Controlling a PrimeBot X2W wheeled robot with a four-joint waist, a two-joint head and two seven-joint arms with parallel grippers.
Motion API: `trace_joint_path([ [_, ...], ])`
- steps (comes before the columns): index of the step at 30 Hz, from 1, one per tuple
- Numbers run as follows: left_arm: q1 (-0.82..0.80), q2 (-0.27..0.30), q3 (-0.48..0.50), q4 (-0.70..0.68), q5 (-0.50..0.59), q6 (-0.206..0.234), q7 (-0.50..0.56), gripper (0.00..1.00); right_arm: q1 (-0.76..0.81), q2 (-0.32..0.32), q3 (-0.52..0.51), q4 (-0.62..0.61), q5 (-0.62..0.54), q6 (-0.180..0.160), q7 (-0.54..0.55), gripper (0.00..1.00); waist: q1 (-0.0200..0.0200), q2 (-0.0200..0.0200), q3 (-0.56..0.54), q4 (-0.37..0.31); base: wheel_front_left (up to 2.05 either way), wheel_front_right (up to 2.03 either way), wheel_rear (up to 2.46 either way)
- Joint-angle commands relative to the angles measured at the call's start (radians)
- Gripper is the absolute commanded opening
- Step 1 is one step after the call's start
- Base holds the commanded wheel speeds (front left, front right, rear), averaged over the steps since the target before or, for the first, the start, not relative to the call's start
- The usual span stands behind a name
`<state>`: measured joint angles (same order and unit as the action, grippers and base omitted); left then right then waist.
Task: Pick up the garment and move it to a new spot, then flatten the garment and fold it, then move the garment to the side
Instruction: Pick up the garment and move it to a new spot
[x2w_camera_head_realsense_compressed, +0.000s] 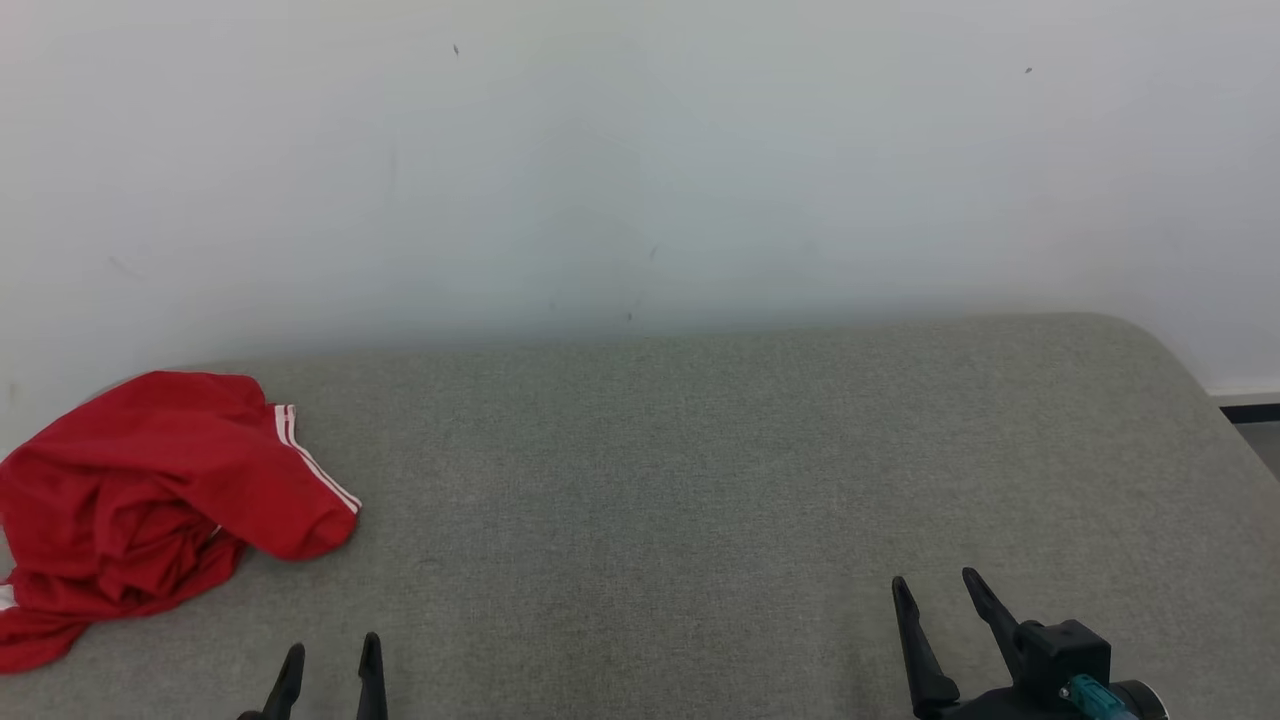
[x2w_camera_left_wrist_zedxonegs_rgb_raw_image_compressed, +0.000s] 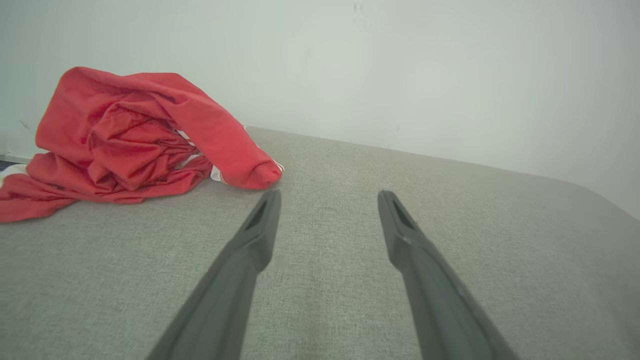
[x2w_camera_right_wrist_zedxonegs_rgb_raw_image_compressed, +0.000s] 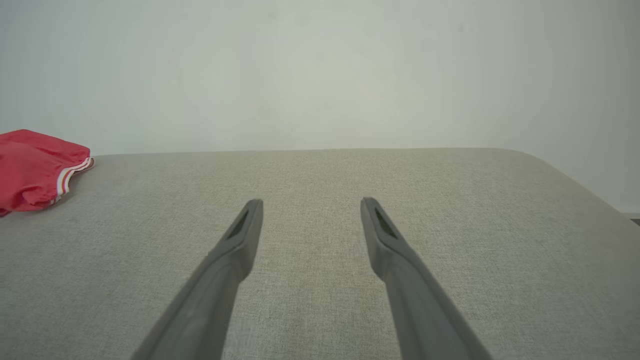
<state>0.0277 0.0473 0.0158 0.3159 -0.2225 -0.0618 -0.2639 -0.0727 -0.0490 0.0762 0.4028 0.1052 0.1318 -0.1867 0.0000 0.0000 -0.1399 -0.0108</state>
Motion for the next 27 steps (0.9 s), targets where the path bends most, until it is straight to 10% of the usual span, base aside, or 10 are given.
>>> trace_joint_path([
  [1, -0.005, 0.005, 0.004, 0.002, 0.007, -0.003, -0.001, 1.0, 0.005, -0.002, 0.0, 0.0, -0.003, -0.002, -0.003, 1.0, 0.0, 0.0, -0.002, 0.013, 0.0, 0.0, 0.0],
  [27, 0.065, 0.037, 0.028, -0.069, 0.035, 0.029, 0.025, 1.0, 0.025, -0.002, 0.031, 0.046, 0.073, -0.002, -0.043, 1.0, 0.0, 0.0, -0.009, 0.343, 0.0, 0.0, 0.0],
])
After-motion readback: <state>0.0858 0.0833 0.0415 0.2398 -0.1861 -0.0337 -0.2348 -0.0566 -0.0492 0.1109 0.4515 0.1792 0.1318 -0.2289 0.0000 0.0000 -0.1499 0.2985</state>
